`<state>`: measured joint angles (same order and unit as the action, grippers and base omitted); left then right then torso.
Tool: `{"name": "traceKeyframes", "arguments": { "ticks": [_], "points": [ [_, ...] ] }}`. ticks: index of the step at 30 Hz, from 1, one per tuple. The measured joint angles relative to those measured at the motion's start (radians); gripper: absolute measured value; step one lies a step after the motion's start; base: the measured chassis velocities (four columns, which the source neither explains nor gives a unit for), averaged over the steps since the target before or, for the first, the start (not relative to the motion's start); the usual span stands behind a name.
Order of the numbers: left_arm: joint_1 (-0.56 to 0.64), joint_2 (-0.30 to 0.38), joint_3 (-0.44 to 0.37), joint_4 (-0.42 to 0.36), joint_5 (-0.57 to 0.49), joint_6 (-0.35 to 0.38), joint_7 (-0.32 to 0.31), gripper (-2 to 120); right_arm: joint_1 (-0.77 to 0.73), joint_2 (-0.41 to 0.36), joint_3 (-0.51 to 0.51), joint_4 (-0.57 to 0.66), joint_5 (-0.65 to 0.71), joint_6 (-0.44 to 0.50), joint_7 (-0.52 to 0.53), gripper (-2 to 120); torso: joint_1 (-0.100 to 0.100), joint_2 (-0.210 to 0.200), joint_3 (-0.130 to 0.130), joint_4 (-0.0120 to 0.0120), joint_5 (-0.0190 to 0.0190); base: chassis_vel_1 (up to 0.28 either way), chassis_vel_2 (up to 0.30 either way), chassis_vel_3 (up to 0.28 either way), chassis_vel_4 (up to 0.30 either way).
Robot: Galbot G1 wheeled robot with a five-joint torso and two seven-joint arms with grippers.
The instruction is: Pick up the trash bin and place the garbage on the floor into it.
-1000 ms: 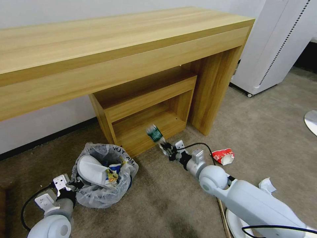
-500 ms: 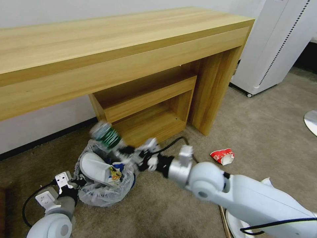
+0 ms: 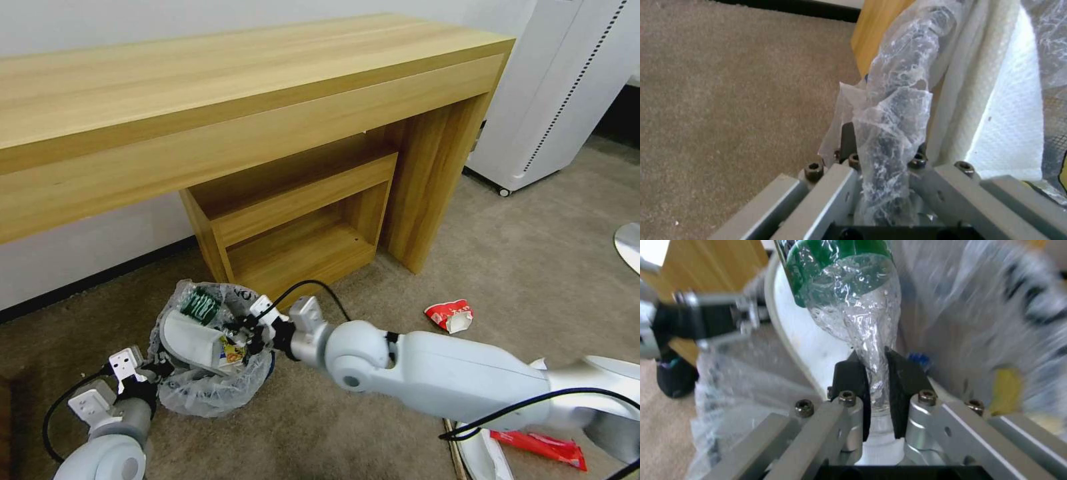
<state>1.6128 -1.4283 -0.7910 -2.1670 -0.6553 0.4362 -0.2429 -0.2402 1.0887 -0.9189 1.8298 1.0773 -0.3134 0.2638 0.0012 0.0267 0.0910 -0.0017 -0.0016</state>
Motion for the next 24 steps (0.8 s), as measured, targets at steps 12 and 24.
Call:
{"name": "traceKeyframes", "arguments": {
  "ticks": [12,24],
  "points": [
    [-0.001,-0.002,0.003,0.010,0.002,-0.009,0.004,1,-0.024,0.013,-0.014,-0.044,-0.033,-0.012,0.015,24,0.000,0.000,0.000,-0.0002,0.0002,0.000,0.000,0.000,0.000],
    [-0.002,-0.006,0.005,0.017,0.008,-0.011,0.007,1,-0.049,0.014,0.008,-0.035,-0.056,0.009,0.016,76,0.000,0.000,0.000,-0.0001,0.0002,0.000,0.000,0.000,0.000]
  ]
}}
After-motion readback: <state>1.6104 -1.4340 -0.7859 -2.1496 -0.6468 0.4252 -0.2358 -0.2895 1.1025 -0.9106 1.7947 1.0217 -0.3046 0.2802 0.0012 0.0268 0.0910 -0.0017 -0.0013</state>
